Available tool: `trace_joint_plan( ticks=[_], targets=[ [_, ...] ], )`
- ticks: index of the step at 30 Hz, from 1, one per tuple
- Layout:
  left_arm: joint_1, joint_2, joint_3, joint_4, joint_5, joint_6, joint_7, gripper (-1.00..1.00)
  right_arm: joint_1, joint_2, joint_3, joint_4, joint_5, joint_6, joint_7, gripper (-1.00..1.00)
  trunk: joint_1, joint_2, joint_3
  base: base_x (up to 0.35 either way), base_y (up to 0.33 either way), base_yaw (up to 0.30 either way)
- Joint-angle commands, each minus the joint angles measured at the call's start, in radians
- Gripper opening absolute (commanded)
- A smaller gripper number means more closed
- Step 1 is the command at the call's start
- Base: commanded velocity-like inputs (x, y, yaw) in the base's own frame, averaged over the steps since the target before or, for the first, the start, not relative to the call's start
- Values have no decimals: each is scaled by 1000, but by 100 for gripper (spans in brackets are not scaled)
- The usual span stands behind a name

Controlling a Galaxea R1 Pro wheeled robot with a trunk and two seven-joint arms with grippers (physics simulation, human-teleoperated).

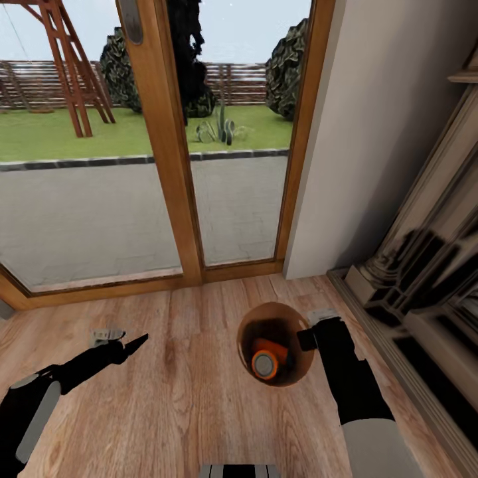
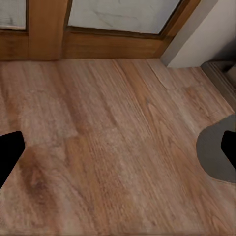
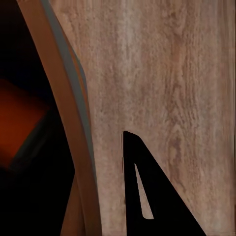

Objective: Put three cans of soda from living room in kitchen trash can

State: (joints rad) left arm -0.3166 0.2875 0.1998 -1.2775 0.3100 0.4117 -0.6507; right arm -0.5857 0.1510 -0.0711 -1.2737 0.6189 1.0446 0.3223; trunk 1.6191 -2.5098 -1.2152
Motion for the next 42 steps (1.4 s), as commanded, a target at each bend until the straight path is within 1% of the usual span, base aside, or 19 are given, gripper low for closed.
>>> trace_joint_plan(
  ticks=[1, 2, 4, 5, 7, 12, 18, 20, 23, 24, 26, 29, 30, 32, 33, 35, 36, 39, 42],
  targets=[
    [1, -4, -4, 7, 0, -13, 4, 100, 0, 0, -9, 0, -19, 3, 1, -100, 0, 0, 0, 0, 0, 0],
    [4, -11, -16, 20, -11, -43, 14, 100, 0, -1, -38, 3, -19, 3, 15, -100, 0, 0, 0, 0, 0, 0],
    [6, -15, -22, 26, -29, -56, 20, 100, 0, -4, -56, 5, -18, 3, 44, -100, 0, 0, 0, 0, 0, 0],
    [7, -18, -26, 31, -46, -65, 25, 100, 0, -6, -59, 5, -17, 3, 55, -100, 0, 0, 0, 0, 0, 0],
    [7, -27, -28, 39, -62, -73, 30, 100, 1, -13, -67, 5, -15, 3, 77, -100, 0, 0, 0, 0, 0, 0],
    [7, -39, -30, 83, -73, -91, 33, 100, 1, -20, -73, 3, -13, 3, 95, -100, 0, 0, 0, 0, 0, 0],
    [7, -43, -31, 136, -78, -159, 35, 100, -1, -22, -75, 4, -13, 3, 103, -100, 0, 0, 0, 0, 0, 0],
    [7, -44, -30, 148, -78, -165, 35, 100, -2, -22, -79, 7, -13, 3, 104, -100, 0, 0, 0, 0, 0, 0],
    [7, -44, -30, 162, -75, -171, 35, 100, -13, -22, -107, 32, -12, 3, 105, -100, 0, 0, 0, 0, 0, 0],
    [7, -44, -30, 166, -76, -173, 35, 100, -29, -25, -125, 74, -12, 3, 106, -100, 0, 0, 0, 0, 0, 0],
    [7, -44, -30, 170, -76, -175, 36, 100, -86, -49, -166, 195, -12, 3, 110, -100, 0, 0, 0, 0, 0, 0],
    [7, -45, -30, 173, -77, -177, 36, 100, -198, -122, -231, 415, -13, 3, 111, -100, 0, 0, 0, 0, 0, 0],
    [7, -45, -30, 173, -77, -177, 36, 100, -220, -136, -241, 458, -13, 3, 111, -100, 0, 0, 0, 0, 0, 0],
    [7, -45, -31, 175, -78, -178, 36, 100, -309, -193, -264, 641, -12, 3, 112, -100, 0, 0, 0, 0, 0, 0],
    [7, -45, -31, 177, -78, -186, 36, 100, -374, -230, -271, 767, -11, 3, 111, -100, 0, 0, 0, 0, 0, 0],
    [7, -45, -31, 179, -78, -196, 36, 100, -414, -249, -270, 836, -11, 3, 111, -100, 0, 0, 0, 0, 0, 0],
    [7, -45, -31, 184, -79, -206, 36, 100, -448, -268, -270, 894, -10, 3, 110, -100, 0, 0, 0, 0, 0, 0],
    [7, -45, -31, 196, -78, -219, 36, 100, -506, -307, -268, 1010, -8, 3, 109, -100, 0, 0, 0, 0, 0, 0],
    [7, -45, -31, 200, -78, -222, 35, 100, -538, -322, -265, 1063, -7, 3, 109, -100, 0, 0, 0, 0, 0, 0]
  ],
)
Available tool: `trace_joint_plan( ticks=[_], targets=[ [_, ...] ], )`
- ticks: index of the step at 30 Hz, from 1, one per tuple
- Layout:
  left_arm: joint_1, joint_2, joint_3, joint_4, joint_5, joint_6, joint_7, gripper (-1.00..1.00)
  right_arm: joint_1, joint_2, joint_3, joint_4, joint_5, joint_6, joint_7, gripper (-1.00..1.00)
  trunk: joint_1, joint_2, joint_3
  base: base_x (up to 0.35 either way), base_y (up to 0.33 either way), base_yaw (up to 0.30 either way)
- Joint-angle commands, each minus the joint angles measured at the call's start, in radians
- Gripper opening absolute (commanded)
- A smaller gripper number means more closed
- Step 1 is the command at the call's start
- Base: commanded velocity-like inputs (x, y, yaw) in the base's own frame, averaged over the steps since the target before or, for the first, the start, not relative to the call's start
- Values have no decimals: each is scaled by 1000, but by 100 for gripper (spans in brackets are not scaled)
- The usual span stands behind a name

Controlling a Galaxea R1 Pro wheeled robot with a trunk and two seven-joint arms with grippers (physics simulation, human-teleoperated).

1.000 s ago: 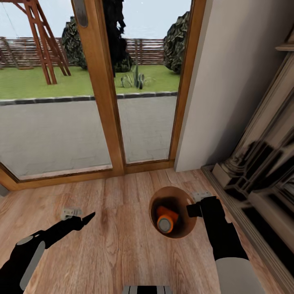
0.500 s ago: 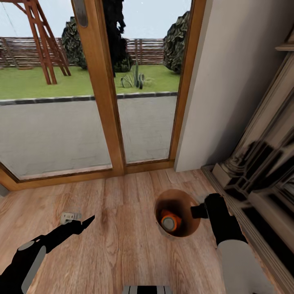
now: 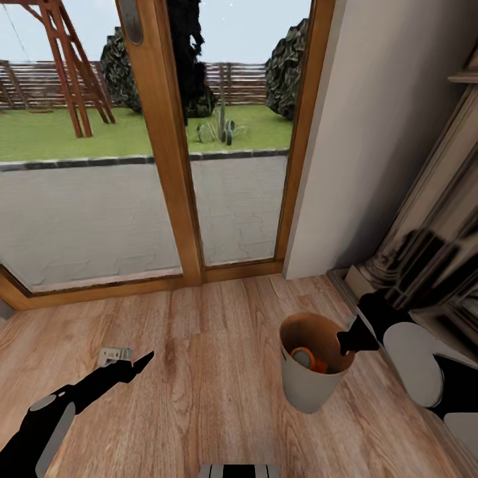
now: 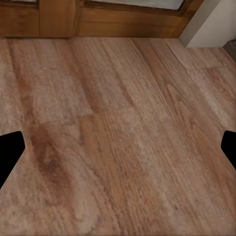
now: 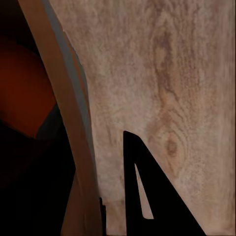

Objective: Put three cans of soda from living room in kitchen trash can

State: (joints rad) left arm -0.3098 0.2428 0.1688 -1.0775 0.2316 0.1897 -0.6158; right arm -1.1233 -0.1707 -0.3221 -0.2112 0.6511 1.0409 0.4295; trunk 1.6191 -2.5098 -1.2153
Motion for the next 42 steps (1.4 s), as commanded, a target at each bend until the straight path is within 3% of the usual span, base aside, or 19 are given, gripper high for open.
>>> trace_joint_plan(
  ticks=[1, 15, 21, 26, 32, 37, 42],
  targets=[
    [0, 0, 0, 3, 0, -2, 0, 100, -16, -6, -12, 26, -38, 6, 2, -100, 0, 0, 0, 0, 0, 0],
    [0, 0, 0, 4, -1, -3, 0, 100, -24, -3, 6, 36, -35, 6, -1, -100, 1, -1, -8, 0, 0, 0],
    [0, 0, -1, 5, -3, -5, -1, 100, -24, 3, 36, 27, -37, 6, -3, -100, 4, -2, -31, 0, 0, 0],
    [0, 0, -1, 5, -3, -7, -1, 100, -24, 0, 38, 23, -39, 6, -3, -100, 4, -2, -31, 0, 0, 0],
    [0, 0, -2, 19, -3, -12, 0, 100, -24, 0, 38, 23, -38, 6, -3, -100, 6, -3, -54, 0, 0, 0],
    [0, 0, -2, 31, -2, -14, -1, 100, -23, 3, 38, 23, -38, 6, -3, -100, 6, -3, -54, 0, 0, 0],
    [0, 0, -2, 34, -2, -15, -1, 100, -23, 3, 39, 23, -37, 6, -3, -100, 8, -4, -73, 0, 0, 0]
  ],
)
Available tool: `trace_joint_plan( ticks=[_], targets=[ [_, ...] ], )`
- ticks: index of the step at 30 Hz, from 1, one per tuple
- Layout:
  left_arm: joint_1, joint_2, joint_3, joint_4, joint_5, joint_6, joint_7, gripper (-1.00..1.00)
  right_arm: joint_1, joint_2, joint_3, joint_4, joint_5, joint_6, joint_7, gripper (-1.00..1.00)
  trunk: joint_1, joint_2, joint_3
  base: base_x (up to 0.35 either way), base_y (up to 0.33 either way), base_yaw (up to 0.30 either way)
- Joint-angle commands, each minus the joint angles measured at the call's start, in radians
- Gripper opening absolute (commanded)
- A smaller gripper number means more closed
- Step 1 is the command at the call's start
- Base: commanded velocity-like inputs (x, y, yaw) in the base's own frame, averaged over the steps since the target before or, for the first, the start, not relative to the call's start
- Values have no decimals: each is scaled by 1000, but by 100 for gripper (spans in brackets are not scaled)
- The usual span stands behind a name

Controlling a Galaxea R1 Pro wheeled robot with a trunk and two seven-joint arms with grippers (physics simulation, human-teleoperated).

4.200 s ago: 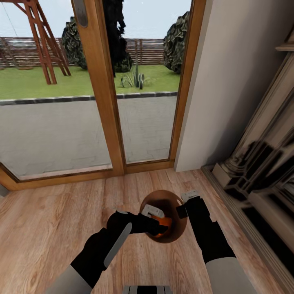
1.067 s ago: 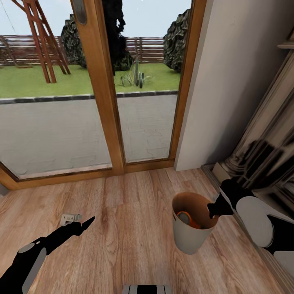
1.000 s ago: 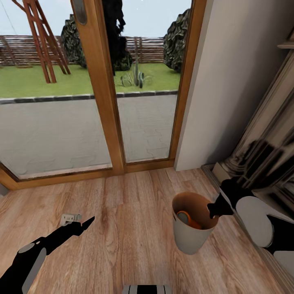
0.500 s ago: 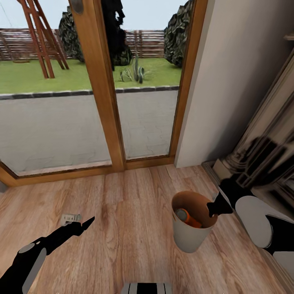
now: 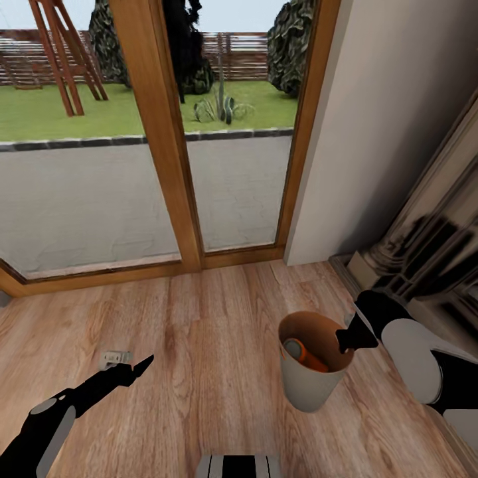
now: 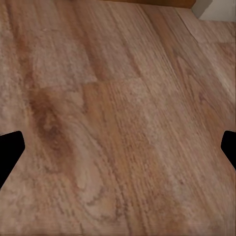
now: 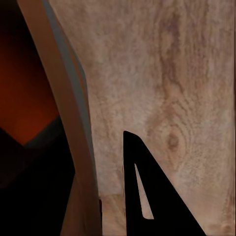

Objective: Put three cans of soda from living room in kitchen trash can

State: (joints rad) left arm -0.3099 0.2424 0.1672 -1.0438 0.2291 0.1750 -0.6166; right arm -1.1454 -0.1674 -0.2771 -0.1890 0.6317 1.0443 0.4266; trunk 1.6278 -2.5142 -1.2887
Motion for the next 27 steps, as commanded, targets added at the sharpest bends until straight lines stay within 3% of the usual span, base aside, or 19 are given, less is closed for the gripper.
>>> trace_joint_plan(
  ticks=[1, 16, 27],
  targets=[
    [0, 0, 0, 0, 0, 0, 0, 100, -1, -1, -6, 0, -16, 3, 0, -100, 0, 0, -4, 0, 0, 0],
    [0, -7, 0, 1, 1, 0, 0, 100, -2, -11, -7, -4, -14, 3, -3, -100, 0, 0, -4, 0, 0, 0],
    [0, -9, 0, 1, 1, -1, 0, 100, -3, -16, -7, -64, -13, 3, -7, -100, 0, 0, -4, 0, 0, 0]
  ],
)
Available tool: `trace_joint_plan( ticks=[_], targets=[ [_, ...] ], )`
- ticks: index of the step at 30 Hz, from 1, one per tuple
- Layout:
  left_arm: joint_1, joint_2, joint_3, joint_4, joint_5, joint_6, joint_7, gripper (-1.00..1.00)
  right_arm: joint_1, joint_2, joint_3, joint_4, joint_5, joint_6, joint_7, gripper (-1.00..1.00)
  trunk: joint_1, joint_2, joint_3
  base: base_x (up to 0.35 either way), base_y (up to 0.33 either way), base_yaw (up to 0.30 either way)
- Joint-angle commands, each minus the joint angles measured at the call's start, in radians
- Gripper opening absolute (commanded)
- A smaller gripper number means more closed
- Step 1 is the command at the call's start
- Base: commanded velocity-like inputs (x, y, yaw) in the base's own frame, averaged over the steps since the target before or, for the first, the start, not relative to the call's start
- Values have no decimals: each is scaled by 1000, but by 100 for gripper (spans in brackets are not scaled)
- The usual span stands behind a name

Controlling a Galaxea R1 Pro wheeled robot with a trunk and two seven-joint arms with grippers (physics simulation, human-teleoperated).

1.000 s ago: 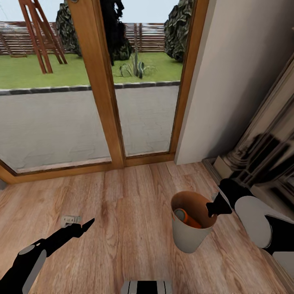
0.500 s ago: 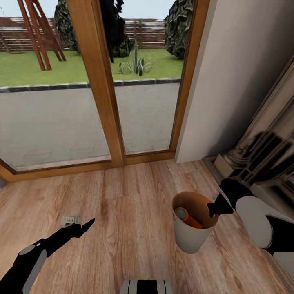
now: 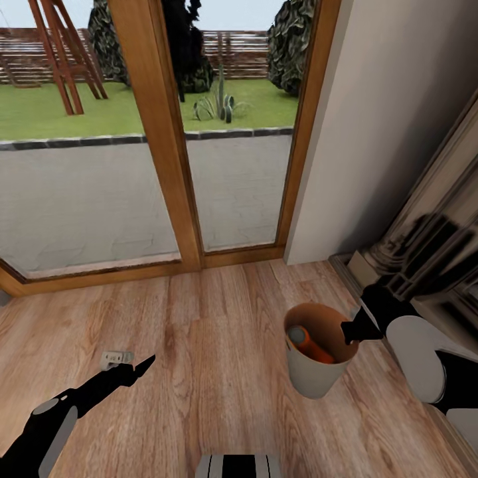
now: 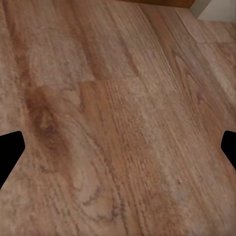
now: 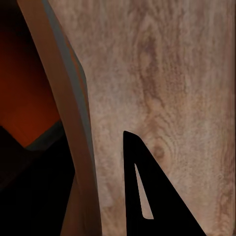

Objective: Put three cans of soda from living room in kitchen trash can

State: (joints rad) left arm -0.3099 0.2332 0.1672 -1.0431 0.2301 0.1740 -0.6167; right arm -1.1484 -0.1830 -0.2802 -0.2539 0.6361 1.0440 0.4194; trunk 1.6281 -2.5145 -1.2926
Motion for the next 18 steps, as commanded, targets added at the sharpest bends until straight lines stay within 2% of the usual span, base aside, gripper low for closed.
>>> trace_joint_plan(
  ticks=[1, 4, 11, 18],
  targets=[
    [0, 0, 0, 0, 0, -2, 0, 100, -1, -1, -4, -1, -18, 3, 0, -100, 0, 0, 0, 0, 0, 0],
    [0, 0, 0, 0, -2, -13, -1, 100, -2, -2, -4, -2, -18, 3, -1, -100, 0, 0, 0, 0, 0, 0],
    [0, 0, 0, 1, -4, -19, -1, 100, -3, -2, -4, -2, -18, 3, -1, -100, 3, -2, -27, 0, 0, 0],
    [0, -3, 0, 1, -4, -21, -2, 100, -4, -1, -4, -1, -18, 3, -1, -100, 4, -2, -39, 0, 0, 0]
  ],
)
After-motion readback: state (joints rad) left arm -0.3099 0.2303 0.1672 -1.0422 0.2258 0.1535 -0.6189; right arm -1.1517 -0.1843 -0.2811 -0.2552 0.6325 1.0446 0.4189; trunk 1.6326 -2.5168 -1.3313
